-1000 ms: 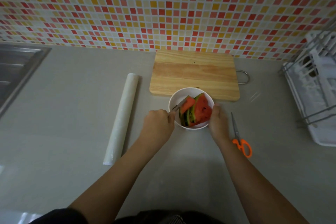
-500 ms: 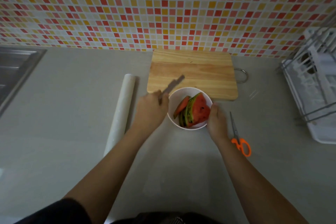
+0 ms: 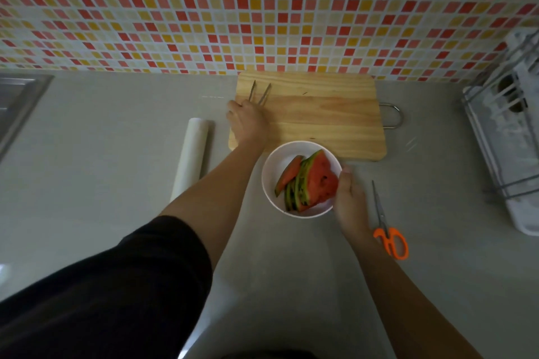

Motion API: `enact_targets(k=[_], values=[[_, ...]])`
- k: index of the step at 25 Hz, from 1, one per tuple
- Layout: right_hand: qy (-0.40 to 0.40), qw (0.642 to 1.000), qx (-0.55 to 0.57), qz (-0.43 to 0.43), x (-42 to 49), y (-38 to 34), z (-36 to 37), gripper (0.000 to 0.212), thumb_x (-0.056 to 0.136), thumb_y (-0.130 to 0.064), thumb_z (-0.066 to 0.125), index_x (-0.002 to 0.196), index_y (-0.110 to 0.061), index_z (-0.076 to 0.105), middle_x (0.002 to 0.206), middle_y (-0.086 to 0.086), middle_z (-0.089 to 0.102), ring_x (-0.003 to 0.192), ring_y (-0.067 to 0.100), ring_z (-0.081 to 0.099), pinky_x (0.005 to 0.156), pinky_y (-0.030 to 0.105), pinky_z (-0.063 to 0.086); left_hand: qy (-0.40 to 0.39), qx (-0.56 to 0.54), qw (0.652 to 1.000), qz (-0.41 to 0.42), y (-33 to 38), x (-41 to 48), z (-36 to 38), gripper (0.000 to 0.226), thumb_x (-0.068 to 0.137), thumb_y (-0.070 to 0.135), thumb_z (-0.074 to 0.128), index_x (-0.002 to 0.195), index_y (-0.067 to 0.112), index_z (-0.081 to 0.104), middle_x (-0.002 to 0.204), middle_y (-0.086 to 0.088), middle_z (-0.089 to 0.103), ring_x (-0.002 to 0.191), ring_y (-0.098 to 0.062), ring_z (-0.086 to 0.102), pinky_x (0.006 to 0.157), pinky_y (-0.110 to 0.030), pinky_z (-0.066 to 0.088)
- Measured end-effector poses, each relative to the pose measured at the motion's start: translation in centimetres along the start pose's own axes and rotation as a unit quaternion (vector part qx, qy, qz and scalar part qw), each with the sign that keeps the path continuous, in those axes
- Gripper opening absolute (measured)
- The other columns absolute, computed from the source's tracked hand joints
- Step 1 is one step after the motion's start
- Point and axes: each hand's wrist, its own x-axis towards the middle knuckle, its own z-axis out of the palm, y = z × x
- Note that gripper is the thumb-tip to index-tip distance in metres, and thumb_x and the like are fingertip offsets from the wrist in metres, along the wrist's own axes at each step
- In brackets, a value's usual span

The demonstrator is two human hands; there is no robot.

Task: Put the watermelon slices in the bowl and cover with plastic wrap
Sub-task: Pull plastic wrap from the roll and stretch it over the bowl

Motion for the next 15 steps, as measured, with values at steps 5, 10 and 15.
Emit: enact_targets(k=[5,10,15], values=[[0.001,1.000,0.009,-0.017,-0.2,0.0,-0.1,0.055,0.093,-0.054,0.023,0.102,-0.016,0.062,0.086,0.000,0.053,0.086,0.017,0.049,0.080,0.029,0.033,0.006,0.011,0.999,-0.031,0.5,0.4,1.0,0.031,0.093,-0.001,0.038,0.122,-0.001,0.050,0.133,-0.019,0.042,0.116,-0.037,0.042,0.099,-0.039,0.037],[-0.005,1.000,0.010,-0.022,-0.2,0.1,-0.2,0.045,0.092,-0.055,0.023,0.093,-0.027,0.057,0.077,-0.007,0.050,0.081,0.013,0.048,0.079,0.031,0.034,0.011,-0.010,1.000,-0.026,0.1,0.0,0.7,0.032,0.094,0.019,0.043,0.121,0.001,0.049,0.129,-0.019,0.044,0.114,-0.036,0.043,0.098,-0.037,0.032],[-0.008,1.000,0.007,-0.027,-0.1,0.1,-0.1,0.056,0.090,-0.057,0.021,0.106,-0.021,0.061,0.090,-0.002,0.055,0.089,0.017,0.051,0.081,0.032,0.037,0.066,-0.227,0.972,0.005,-0.6,-1.8,-2.0,0.016,0.096,0.020,0.034,0.089,0.012,0.046,0.105,-0.008,0.046,0.101,-0.030,0.045,0.095,-0.044,0.039]])
